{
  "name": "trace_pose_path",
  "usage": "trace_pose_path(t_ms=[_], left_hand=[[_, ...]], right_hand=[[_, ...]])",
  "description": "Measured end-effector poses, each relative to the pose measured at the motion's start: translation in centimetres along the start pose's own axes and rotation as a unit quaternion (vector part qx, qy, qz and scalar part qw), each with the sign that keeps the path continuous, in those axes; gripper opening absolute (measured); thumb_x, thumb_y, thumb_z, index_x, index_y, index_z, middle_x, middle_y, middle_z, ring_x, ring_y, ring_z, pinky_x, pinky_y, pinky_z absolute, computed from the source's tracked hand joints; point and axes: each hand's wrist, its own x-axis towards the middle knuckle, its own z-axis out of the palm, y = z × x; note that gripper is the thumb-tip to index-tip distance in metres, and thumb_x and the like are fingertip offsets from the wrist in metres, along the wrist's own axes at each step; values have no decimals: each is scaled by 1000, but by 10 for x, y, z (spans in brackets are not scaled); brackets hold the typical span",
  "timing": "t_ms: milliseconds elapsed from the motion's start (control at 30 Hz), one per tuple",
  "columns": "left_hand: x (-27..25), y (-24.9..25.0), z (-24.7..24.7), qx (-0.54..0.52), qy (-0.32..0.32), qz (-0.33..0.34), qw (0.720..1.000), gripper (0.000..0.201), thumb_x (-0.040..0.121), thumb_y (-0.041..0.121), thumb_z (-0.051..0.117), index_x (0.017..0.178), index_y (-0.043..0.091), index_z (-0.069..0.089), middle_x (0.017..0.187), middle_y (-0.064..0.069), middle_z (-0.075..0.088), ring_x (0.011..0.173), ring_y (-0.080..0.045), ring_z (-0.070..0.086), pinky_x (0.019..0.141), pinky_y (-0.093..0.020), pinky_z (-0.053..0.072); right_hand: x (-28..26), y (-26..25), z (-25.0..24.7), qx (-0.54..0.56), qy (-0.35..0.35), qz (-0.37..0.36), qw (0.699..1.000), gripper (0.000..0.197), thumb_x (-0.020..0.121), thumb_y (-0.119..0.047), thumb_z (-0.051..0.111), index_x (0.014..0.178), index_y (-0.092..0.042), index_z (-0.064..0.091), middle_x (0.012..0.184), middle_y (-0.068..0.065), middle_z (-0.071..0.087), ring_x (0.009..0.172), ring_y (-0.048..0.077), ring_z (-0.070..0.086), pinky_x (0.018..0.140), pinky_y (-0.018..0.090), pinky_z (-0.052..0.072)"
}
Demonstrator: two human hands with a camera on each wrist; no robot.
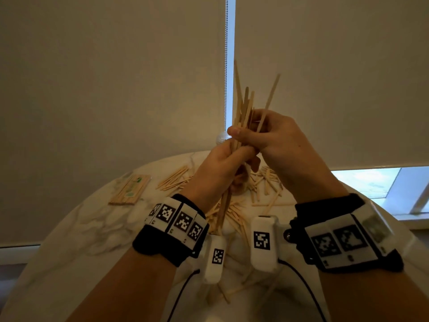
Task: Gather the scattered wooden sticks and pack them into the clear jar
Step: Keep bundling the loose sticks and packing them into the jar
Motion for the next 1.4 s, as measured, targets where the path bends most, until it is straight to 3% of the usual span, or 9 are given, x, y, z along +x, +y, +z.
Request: trace_pose_path(t_ms=[167, 300, 467, 600, 800, 900, 1000, 1133, 1400], left_hand=[[1, -2, 6, -115, -25, -89, 989, 37, 105, 41, 33, 94, 14, 54, 67, 3, 44, 52, -10, 29, 46, -23, 22], [1, -6, 10, -122, -44, -101, 986, 37, 104, 47, 37, 88, 16, 51, 67, 2, 35, 52, -11, 24, 46, -23, 18], [5, -10, 9, -78, -67, -102, 989, 28, 103, 40, 41, 89, 18, 48, 69, 3, 46, 50, -10, 28, 43, -21, 23], [3, -7, 9, -47, -66, -90, 993, 20, 100, 27, 38, 88, 17, 51, 67, 4, 43, 53, -12, 25, 50, -29, 16], [1, -13, 13, 14, -49, -29, 998, 28, 103, 42, 44, 96, 16, 51, 63, 7, 40, 48, -10, 29, 44, -23, 26], [-1, -16, 10, 60, -52, -9, 997, 23, 104, 36, 46, 87, 22, 50, 61, 9, 43, 44, -6, 32, 42, -20, 30], [-1, -18, 11, 123, -53, 10, 991, 29, 101, 39, 52, 86, 13, 48, 59, 10, 43, 45, -5, 35, 43, -19, 32], [1, -19, 14, 162, -42, 40, 985, 46, 98, 38, 58, 93, -6, 50, 60, 1, 42, 45, -7, 37, 44, -19, 35], [3, -23, 8, 190, -4, 43, 981, 40, 99, 43, 52, 83, 6, 53, 53, 7, 37, 40, -7, 30, 43, -20, 31]], right_hand=[[0, 3, -7, -27, -59, 35, 997, 21, 97, -27, 61, 112, -12, 65, 88, -10, 77, 79, 0, 71, 67, 17, 53], [0, -2, -10, 65, -60, 72, 993, 22, 102, -21, 50, 122, -13, 57, 98, 0, 77, 98, 15, 72, 94, 39, 53], [1, -9, -12, 175, 14, 70, 982, 33, 105, -30, 43, 125, -9, 58, 94, 8, 74, 91, 25, 73, 85, 43, 57], [3, -10, -6, 210, 78, 13, 975, 28, 107, -11, 37, 132, -14, 49, 93, 6, 71, 86, 24, 72, 82, 43, 60], [0, -17, -2, 182, 79, -36, 980, 54, 95, 8, 40, 136, -26, 45, 96, 2, 66, 88, 18, 68, 84, 44, 60], [0, -21, -6, 257, 84, 4, 963, 22, 98, -19, 49, 121, -20, 52, 83, 0, 57, 77, 17, 59, 85, 48, 58], [-2, -27, -12, 326, 88, 51, 940, 40, 98, -58, 40, 90, -20, 50, 67, -5, 45, 64, 14, 45, 76, 39, 52], [-1, -24, -10, 300, 106, 45, 947, 36, 100, -35, 42, 68, -20, 48, 62, -4, 46, 57, 12, 44, 67, 34, 42], [-2, -20, 1, 155, 99, 9, 983, 29, 98, 0, 36, 100, -8, 63, 77, 3, 65, 71, 17, 60, 69, 29, 54]])
